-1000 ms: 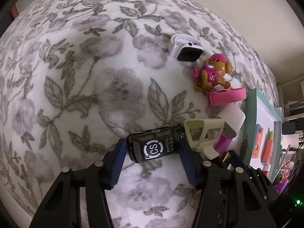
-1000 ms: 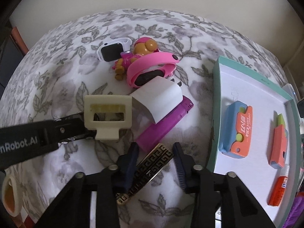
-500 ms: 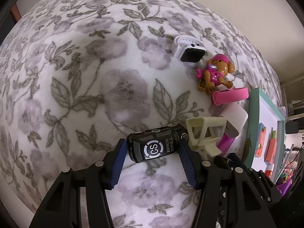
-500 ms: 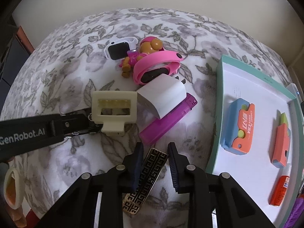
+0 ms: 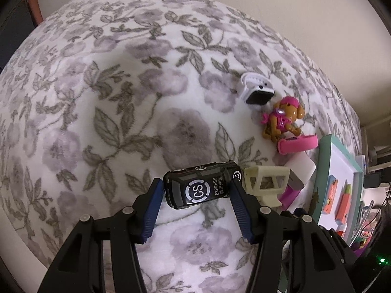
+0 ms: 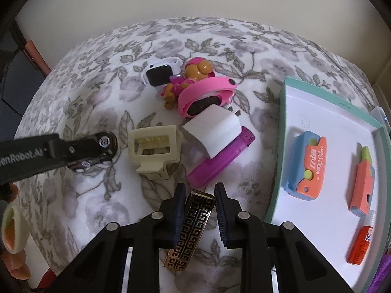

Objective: Organize rigid objects
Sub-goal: 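Lift the black toy car and gold clip off the bedspread with both tools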

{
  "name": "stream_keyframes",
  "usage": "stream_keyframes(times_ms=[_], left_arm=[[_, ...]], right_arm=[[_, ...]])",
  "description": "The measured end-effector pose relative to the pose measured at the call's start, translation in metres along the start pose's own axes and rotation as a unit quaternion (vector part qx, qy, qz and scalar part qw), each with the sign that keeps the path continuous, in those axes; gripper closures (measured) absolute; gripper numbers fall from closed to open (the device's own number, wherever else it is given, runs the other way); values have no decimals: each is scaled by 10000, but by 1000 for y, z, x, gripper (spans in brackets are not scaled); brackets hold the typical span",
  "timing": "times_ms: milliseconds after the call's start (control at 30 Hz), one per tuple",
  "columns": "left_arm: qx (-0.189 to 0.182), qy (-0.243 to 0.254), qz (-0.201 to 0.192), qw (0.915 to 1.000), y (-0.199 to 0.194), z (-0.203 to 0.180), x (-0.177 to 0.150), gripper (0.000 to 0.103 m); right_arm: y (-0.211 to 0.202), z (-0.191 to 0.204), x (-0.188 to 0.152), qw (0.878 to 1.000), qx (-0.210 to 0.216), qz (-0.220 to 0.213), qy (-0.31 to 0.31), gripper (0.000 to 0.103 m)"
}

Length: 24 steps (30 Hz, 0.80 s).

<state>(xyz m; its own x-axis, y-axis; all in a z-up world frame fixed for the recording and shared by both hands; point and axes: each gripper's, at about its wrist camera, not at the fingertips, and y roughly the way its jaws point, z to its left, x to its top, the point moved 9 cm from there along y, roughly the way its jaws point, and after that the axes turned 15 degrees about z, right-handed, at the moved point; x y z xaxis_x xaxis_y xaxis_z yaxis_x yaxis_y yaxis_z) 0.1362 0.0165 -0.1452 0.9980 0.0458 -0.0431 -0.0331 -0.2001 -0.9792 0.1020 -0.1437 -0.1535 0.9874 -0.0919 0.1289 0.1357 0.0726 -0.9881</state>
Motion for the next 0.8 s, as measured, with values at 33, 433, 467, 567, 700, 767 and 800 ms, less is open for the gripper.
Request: stream_keyframes(times_ms=[33,433,467,567,700,767,800], left_arm=[[29,-10,-27,10000,-2,2,0,46],[30,-107,60,9999,2,5,0,46],[33,-119,75,9999,3,4,-1,46],[34,-140,121,9998,5,5,-2,46],[2,-151,135,9998,6,4,-2,46],[-6,-142,134,9998,5,3,-3,46],[-5,-137,145,9998,5,3,-4,46]], right_arm=[[3,2,-1,10000,-22,45,-34,78],[14,10,-15,9992,-11,384,-146,77],[14,10,-16,9990,-31,410,-156,77],[13,10,-23,9987,-41,481,-173,74],[13,10,-34,9981,-88,574,-205,71],[12,11,-40,9976,-172,621,-236,71],[11,11,-44,9974,-213,639,-249,71]])
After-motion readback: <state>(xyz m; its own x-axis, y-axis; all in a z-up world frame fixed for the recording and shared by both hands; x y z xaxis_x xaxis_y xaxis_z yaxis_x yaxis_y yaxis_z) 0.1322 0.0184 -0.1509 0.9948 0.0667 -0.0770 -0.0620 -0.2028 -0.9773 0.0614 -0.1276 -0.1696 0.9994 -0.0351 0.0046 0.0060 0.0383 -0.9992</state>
